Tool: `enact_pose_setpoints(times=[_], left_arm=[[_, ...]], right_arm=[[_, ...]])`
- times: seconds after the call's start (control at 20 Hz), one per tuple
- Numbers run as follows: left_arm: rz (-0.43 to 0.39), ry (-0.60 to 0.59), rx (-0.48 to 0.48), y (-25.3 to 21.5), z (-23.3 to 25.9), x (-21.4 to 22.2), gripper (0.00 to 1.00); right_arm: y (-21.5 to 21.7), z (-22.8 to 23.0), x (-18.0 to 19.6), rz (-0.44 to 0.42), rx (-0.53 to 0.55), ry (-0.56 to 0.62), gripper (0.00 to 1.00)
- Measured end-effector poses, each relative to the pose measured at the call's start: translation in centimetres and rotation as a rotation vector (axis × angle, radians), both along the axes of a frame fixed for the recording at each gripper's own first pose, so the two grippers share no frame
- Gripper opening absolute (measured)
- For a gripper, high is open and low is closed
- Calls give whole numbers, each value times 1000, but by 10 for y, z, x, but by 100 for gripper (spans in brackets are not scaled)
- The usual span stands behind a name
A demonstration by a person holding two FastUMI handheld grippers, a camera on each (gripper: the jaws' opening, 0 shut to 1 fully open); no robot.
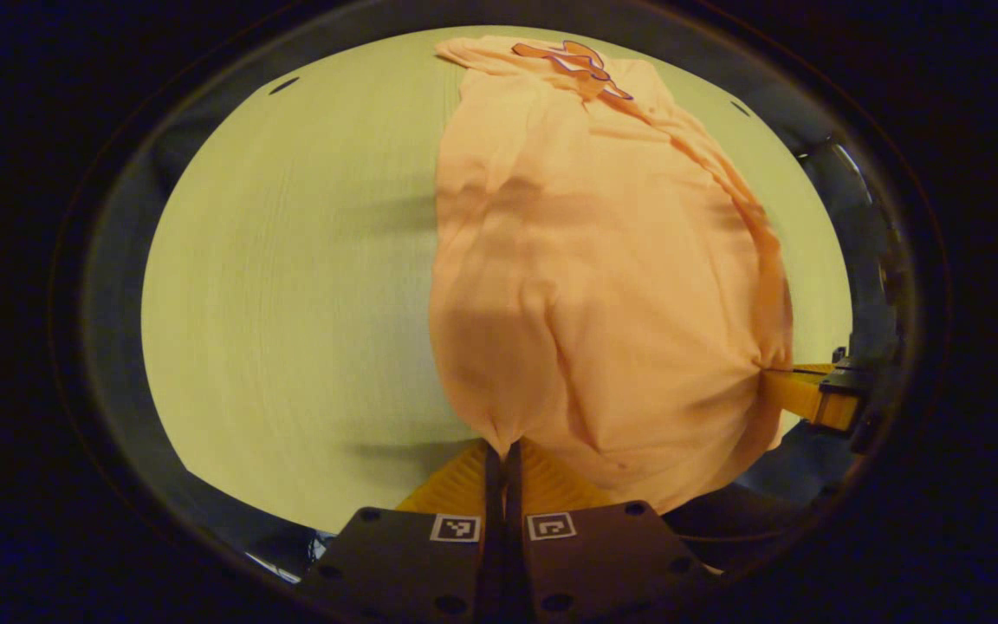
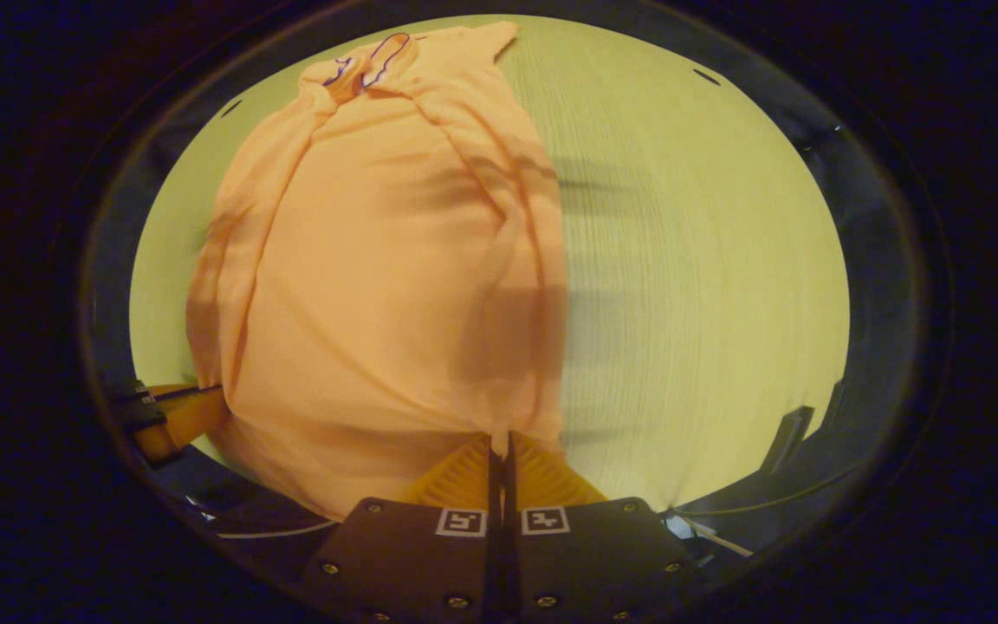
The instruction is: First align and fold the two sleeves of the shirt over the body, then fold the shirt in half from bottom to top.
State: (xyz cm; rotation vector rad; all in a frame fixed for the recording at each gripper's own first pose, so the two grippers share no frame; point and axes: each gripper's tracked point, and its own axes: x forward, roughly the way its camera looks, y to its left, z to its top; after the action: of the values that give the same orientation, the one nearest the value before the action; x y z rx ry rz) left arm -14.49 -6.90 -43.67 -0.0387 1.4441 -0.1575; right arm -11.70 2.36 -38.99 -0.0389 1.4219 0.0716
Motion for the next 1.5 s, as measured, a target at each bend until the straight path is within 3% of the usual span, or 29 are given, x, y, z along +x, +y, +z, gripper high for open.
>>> enact_pose_setpoints(times=[0.25,0.45,0.85,0.9,0.95,1.0,1.1,1.35,1.5], left_arm=[[12,-65,19,3,9,12,6],[25,-140,15,10,39,56,6],[60,-294,-18,8,93,165,5],[63,-310,-19,7,99,180,10],[68,-328,-23,6,107,195,5],[72,-343,-24,6,115,208,10],[77,-368,-19,8,129,232,5],[127,-432,-32,2,143,296,10],[133,-472,-19,4,147,331,5]], right_arm=[[6,11,6,-41,61,-21,0],[10,36,30,-50,94,-76,0],[10,102,134,-26,102,-268,0],[9,109,146,-23,102,-286,0],[10,114,159,-19,101,-303,0],[8,120,171,-14,98,-319,0],[6,135,197,-14,105,-351,0],[7,160,262,-8,109,-426,0],[8,175,298,-4,117,-466,0]])
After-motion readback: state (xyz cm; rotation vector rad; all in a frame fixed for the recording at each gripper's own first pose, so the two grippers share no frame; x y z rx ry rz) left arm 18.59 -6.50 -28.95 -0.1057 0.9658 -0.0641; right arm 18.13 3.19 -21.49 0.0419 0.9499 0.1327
